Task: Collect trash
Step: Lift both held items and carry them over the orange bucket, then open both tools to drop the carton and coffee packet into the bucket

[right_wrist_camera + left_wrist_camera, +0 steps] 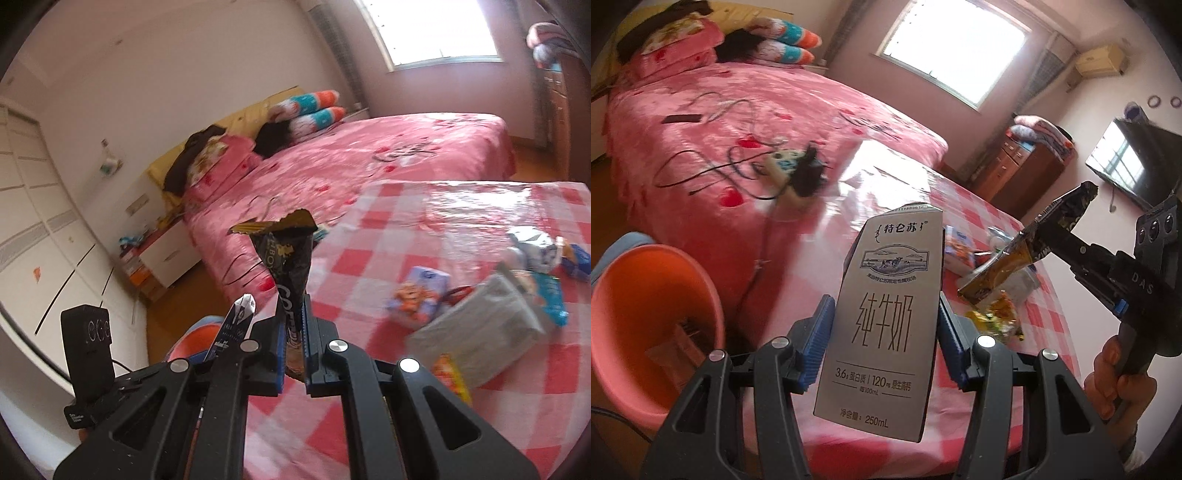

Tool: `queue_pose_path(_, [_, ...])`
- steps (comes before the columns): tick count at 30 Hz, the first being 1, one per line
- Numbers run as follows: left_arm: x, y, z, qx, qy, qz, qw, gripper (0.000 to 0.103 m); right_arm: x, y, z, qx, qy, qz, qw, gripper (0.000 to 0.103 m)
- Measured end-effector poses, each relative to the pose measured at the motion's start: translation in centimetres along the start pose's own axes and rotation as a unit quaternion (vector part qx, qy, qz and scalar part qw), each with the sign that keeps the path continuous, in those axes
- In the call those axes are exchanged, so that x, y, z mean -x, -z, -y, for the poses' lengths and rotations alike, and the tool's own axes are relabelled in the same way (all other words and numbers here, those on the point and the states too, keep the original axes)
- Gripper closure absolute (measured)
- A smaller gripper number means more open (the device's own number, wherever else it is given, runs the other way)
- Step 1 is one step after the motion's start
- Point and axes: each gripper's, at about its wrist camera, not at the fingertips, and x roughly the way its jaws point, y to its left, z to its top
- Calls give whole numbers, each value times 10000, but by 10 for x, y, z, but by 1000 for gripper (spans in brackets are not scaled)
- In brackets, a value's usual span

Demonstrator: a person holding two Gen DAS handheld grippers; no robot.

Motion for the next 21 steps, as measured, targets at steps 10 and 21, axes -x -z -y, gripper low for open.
queue_pose_path(10, [35, 11, -76, 662, -636, 255, 9955, 48, -61, 1, -74, 452, -608, -520, 9958, 95])
queue_pose_path(21, [55, 23, -164, 1564, -1266, 461, 9785, 48, -151, 26, -125, 568, -1186, -1447, 9807, 95])
